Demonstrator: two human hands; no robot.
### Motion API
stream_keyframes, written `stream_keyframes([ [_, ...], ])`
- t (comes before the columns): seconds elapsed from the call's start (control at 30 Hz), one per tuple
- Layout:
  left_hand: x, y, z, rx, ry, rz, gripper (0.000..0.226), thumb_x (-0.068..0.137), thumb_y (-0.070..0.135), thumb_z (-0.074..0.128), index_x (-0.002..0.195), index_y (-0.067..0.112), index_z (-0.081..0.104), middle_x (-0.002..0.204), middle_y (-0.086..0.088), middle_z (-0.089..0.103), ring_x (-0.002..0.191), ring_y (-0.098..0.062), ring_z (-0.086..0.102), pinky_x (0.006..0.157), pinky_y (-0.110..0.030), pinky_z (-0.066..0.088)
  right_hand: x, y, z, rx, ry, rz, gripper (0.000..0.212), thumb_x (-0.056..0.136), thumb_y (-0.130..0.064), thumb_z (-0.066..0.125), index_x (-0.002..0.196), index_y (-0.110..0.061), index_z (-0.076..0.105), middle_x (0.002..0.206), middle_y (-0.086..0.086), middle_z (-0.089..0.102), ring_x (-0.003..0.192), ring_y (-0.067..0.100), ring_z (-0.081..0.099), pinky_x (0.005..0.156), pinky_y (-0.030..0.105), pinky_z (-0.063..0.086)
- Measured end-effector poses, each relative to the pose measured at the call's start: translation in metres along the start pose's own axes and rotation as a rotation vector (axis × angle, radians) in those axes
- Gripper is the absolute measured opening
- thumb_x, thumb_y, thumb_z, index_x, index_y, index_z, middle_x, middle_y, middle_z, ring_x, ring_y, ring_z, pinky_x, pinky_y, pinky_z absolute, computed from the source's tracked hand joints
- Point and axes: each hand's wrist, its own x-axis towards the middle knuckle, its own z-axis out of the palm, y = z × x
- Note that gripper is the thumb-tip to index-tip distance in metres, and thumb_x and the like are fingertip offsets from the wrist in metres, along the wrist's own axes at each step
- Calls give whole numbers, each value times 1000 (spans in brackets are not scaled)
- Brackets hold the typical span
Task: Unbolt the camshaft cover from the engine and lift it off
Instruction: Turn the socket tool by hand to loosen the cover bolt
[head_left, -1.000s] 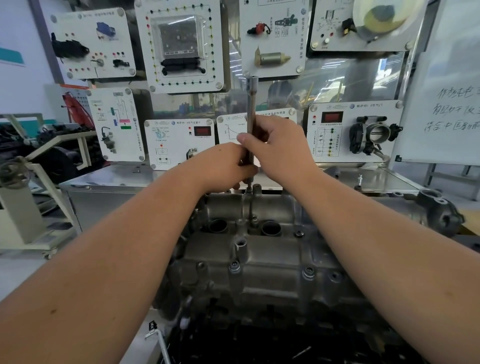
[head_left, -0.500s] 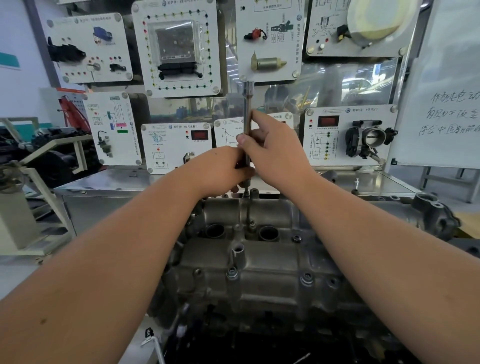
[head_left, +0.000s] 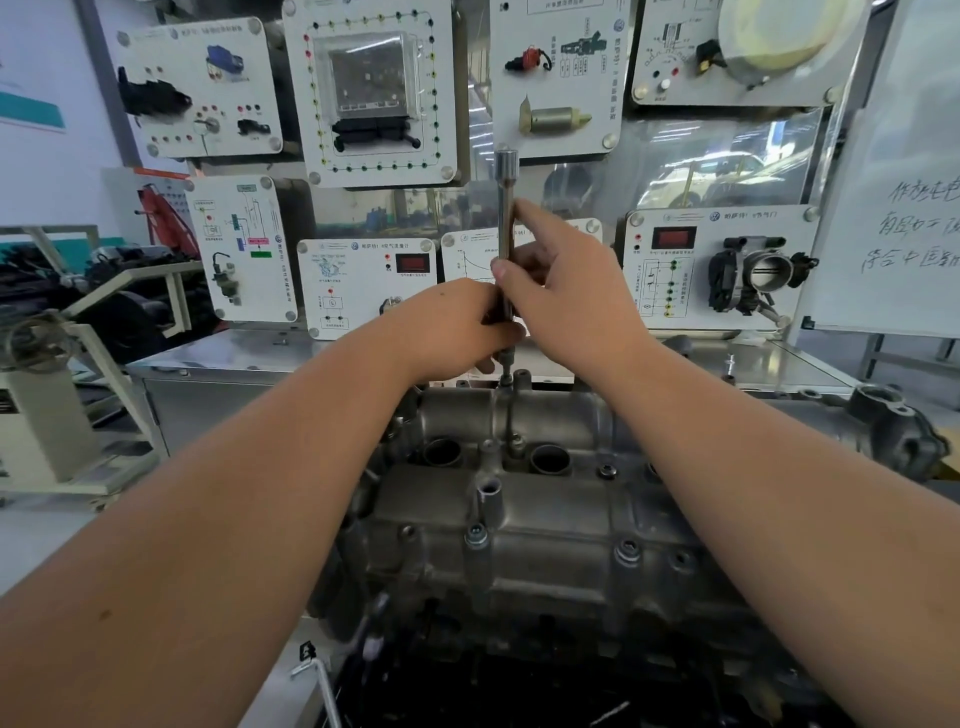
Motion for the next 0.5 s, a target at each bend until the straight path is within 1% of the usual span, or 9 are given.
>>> stream_keyframes([
  [0.07, 0, 1, 0, -2, 13, -5, 18, 103, 30, 56, 114, 20, 67, 94, 6, 74, 69, -5, 72, 74, -30, 58, -1, -1, 2, -29, 40, -2, 43, 94, -31, 67, 135, -21, 59, 97, -4, 71, 91, 14, 65, 84, 29, 52],
  [0.13, 1, 1, 0, 25, 22, -9, 19, 102, 33, 57, 107, 19, 68, 89, 5, 74, 67, -6, 72, 75, -34, 60, 0, -2, 3, -72, 88, -26, 23, 92, -28, 68, 110, -15, 67, 87, 0, 69, 82, 16, 62, 76, 30, 50],
  [0.17, 1, 2, 0, 34, 17, -8, 19, 102, 33, 56, 105, 19, 69, 90, 4, 74, 67, -6, 72, 76, -38, 60, 1, -2, 3, -79, 105, -31, 16, 92, -25, 68, 99, -11, 65, 82, 3, 67, 79, 19, 61, 73, 32, 49],
  [0.23, 2, 2, 1, 16, -4, -7, 20, 102, 30, 55, 110, 17, 68, 95, 2, 74, 75, -11, 74, 81, -44, 61, 2, -2, 3, -61, 94, -13, 14, 93, -20, 65, 91, -6, 62, 79, 8, 66, 77, 24, 60, 71, 35, 49],
  [0.3, 1, 1, 0, -7, -22, -18, 22, 103, 26, 55, 117, 13, 67, 102, 1, 74, 81, -13, 74, 85, -46, 60, 4, -1, 2, -28, 51, -10, 12, 95, -17, 61, 95, -5, 61, 79, 8, 65, 77, 25, 59, 70, 37, 49],
  [0.33, 1, 0, 0, -17, -26, -25, 22, 104, 24, 55, 118, 12, 67, 104, 1, 75, 79, -10, 74, 86, -46, 60, 4, -1, 1, -20, 28, -17, 12, 97, -17, 60, 103, -7, 62, 78, 6, 64, 75, 24, 58, 69, 35, 48],
  [0.4, 1, 0, -1, -15, -33, -30, 23, 104, 25, 55, 120, 13, 66, 106, 3, 75, 74, -5, 74, 86, -43, 59, 2, -2, 1, 5, 1, -7, 33, 99, -18, 58, 132, -13, 57, 74, 3, 62, 73, 19, 57, 68, 31, 46],
  [0.43, 1, -1, -1, -3, -33, -25, 23, 104, 26, 55, 121, 14, 66, 105, 4, 75, 73, -4, 74, 85, -39, 59, 1, -2, 1, 16, 0, 4, 41, 100, -20, 57, 141, -15, 52, 74, 2, 63, 74, 18, 58, 69, 29, 46],
  [0.5, 1, 0, 0, 18, -22, -13, 19, 104, 28, 55, 116, 19, 66, 98, 9, 74, 71, -1, 72, 76, -25, 58, -1, -2, 2, 4, 19, 6, 41, 99, -25, 60, 138, -14, 54, 82, 0, 67, 80, 17, 61, 74, 28, 47],
])
